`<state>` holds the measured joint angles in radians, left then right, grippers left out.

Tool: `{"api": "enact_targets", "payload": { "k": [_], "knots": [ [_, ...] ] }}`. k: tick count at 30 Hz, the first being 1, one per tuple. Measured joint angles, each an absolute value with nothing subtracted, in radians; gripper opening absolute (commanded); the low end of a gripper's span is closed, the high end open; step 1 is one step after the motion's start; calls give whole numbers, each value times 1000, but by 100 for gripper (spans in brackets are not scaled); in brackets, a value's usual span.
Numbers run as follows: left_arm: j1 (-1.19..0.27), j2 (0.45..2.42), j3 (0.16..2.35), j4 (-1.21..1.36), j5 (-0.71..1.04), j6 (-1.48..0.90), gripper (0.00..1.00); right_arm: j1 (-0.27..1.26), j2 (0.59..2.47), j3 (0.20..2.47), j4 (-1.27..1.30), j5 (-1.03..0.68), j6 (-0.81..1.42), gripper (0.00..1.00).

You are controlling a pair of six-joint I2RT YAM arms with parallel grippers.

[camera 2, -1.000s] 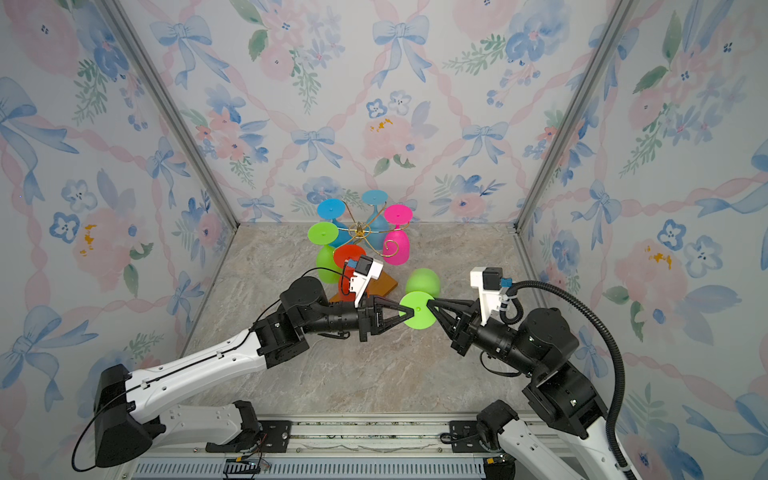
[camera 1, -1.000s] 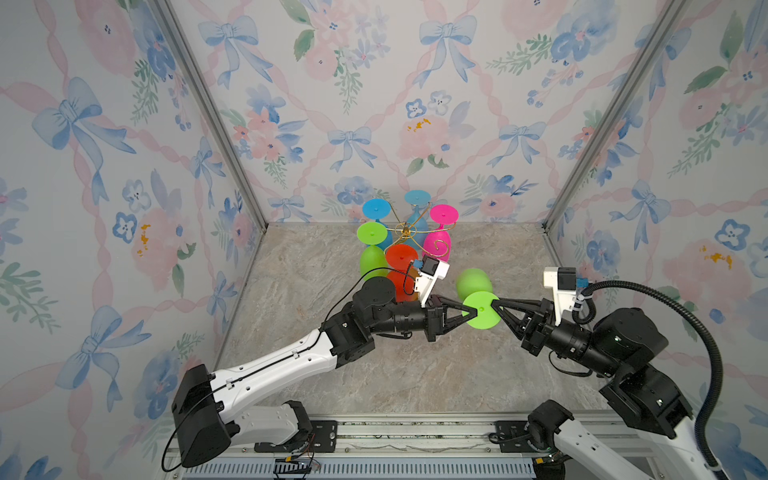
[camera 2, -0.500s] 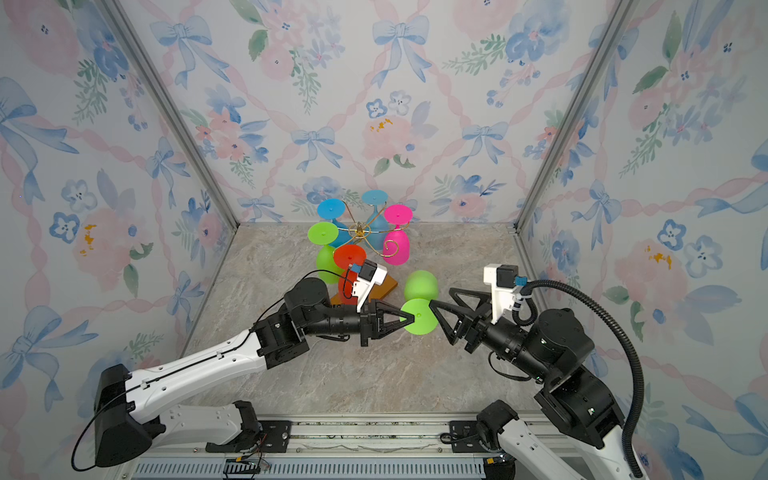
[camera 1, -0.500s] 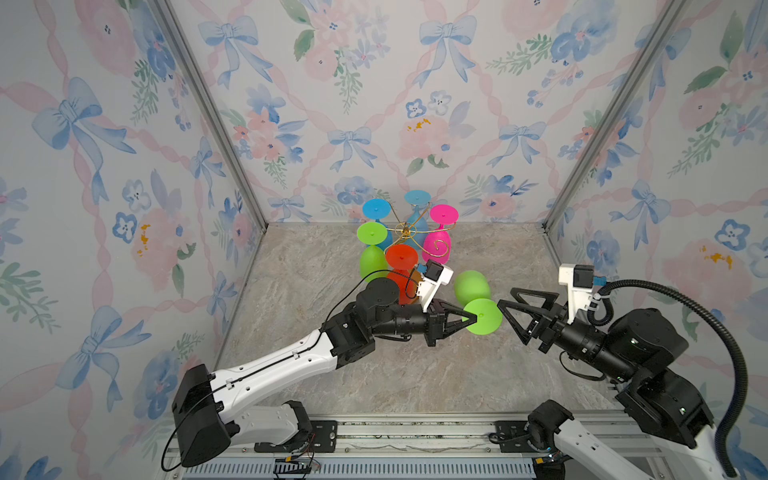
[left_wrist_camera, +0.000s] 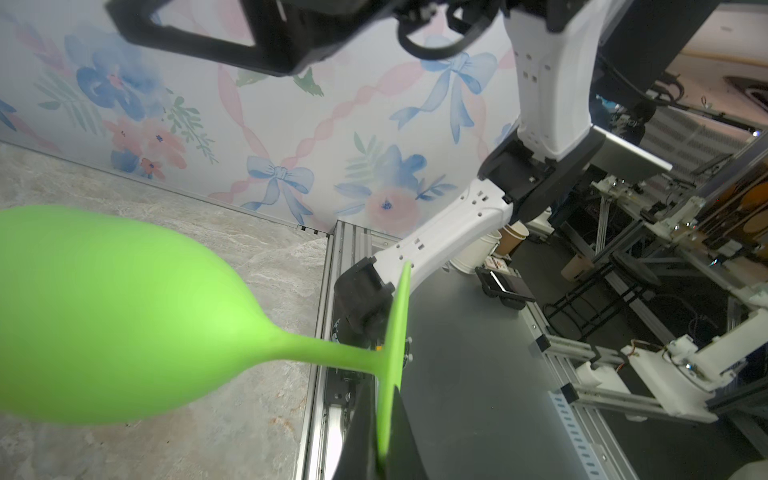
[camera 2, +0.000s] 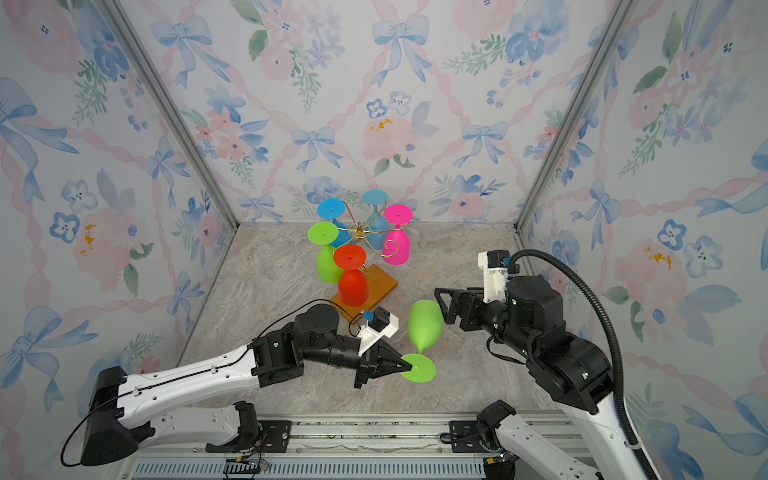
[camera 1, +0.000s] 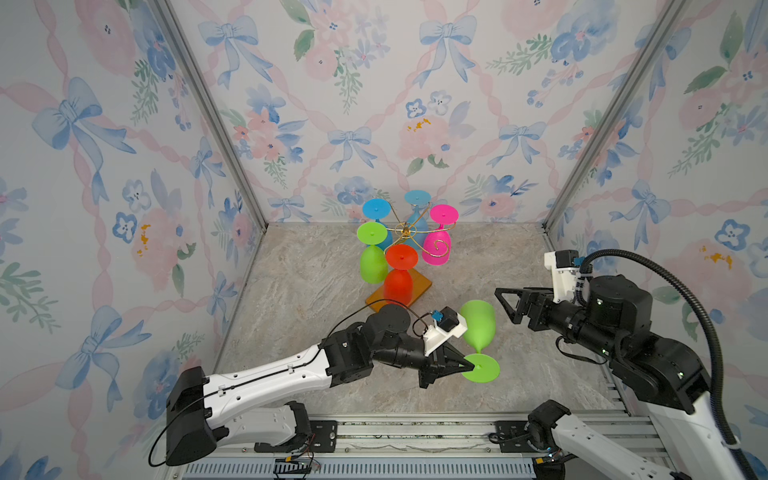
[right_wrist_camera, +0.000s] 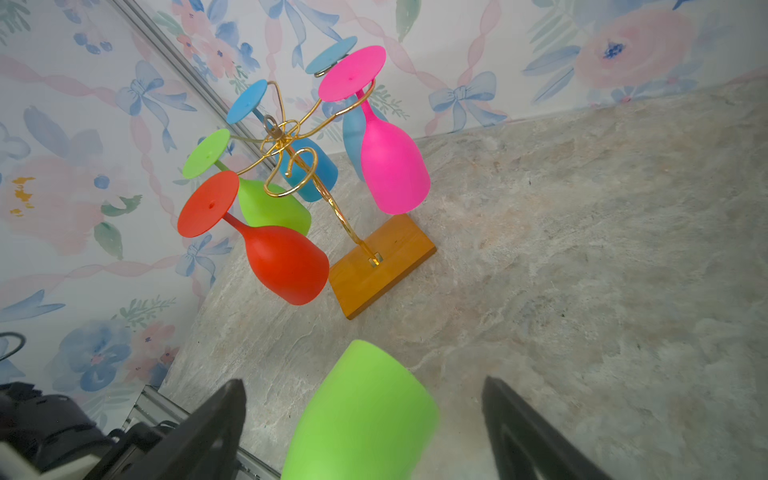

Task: Take the wine glass off the wine glass rack
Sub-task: 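Open the right gripper and pull the left gripper back holding the glass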

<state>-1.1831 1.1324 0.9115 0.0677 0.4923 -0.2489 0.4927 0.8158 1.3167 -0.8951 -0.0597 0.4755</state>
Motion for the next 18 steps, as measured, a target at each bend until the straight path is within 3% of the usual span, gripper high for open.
{"api": "enact_targets", "payload": {
  "k": [8, 18],
  "knots": [
    [-1298, 1000, 780, 24, 181, 23, 0, 356, 883, 1317, -925, -252, 495, 88],
    [-1450, 976, 711, -3, -199, 332, 0, 340, 928, 1318, -948, -432, 490, 83]
  ]
}}
